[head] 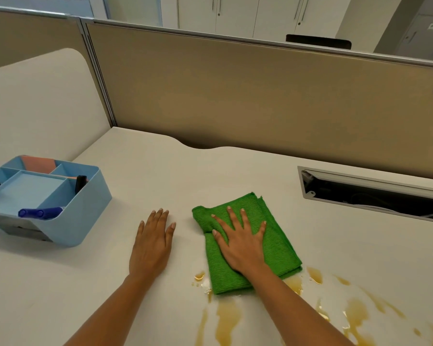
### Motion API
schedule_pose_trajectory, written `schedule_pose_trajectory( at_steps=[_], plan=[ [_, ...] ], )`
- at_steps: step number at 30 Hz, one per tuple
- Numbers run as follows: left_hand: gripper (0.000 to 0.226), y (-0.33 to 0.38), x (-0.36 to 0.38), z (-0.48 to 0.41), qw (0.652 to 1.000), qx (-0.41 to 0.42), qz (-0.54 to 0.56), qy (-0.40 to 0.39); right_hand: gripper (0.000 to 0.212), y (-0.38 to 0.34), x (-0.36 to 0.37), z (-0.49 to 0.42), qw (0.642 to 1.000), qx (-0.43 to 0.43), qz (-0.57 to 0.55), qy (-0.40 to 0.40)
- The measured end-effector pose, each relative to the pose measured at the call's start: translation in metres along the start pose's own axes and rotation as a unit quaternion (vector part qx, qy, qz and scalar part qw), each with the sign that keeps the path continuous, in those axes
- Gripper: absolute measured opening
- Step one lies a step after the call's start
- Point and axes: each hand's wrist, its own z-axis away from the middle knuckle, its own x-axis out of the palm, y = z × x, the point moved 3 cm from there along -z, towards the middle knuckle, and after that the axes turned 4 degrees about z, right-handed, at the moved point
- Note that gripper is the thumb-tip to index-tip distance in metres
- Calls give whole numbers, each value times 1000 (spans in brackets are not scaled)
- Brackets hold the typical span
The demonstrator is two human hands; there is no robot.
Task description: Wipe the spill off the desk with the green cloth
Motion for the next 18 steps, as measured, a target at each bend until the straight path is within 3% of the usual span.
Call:
schedule_pose_trajectory(
  at_steps=[9,18],
  plan=[
    [48,-1,-4,23,1000,7,-8,-13,50,22,-3,35,994,101,-34,-9],
    [49,-1,-8,46,1000,18,1,-10,50,-54,6,61,989,112,-91,-20]
  ],
)
